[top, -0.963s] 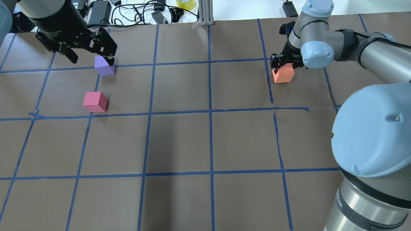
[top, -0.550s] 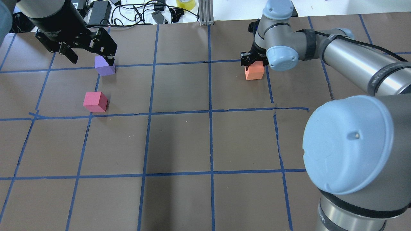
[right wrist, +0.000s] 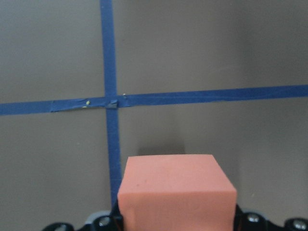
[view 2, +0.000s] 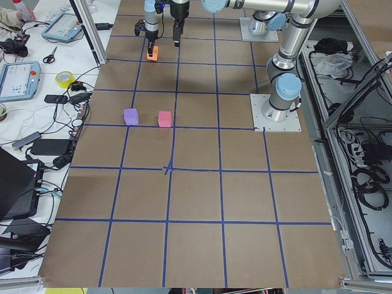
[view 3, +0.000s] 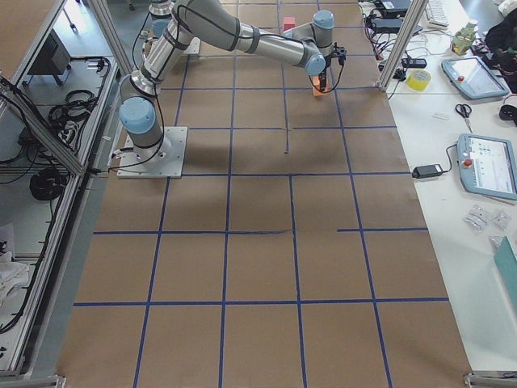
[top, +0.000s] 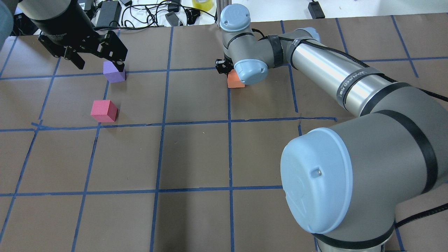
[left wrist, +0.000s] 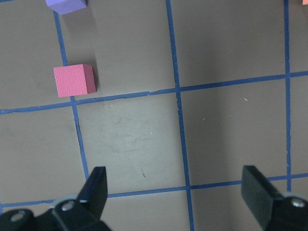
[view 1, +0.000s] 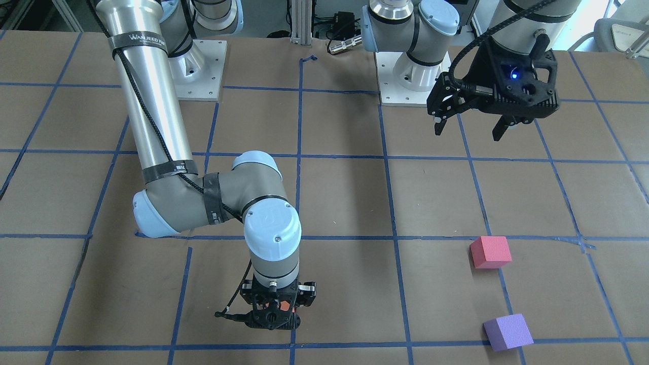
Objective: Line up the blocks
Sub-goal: 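Carry the orange cube with the right gripper toward the table center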
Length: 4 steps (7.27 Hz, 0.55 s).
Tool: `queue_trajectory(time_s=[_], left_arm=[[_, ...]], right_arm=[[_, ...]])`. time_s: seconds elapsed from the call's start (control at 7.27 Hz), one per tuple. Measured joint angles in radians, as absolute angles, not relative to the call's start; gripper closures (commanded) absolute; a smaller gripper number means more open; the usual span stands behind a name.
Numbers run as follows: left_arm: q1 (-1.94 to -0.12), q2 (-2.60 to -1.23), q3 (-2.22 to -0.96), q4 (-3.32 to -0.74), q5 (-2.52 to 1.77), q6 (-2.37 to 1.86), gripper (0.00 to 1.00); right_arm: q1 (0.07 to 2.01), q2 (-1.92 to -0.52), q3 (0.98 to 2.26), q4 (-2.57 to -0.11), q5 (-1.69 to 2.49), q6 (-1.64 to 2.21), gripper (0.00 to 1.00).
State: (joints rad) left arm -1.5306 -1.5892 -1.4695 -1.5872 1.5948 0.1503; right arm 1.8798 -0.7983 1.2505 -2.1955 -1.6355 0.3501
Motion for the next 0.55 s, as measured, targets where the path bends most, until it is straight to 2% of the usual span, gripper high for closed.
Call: queue_trajectory(time_s=[0.55], left_arm=[[-1.529, -1.589, -1.47, -1.586, 1.595, 0.151, 0.0]], right_arm=[[1.912, -0.777, 1.198, -2.139, -1.594, 0.428, 0.54]])
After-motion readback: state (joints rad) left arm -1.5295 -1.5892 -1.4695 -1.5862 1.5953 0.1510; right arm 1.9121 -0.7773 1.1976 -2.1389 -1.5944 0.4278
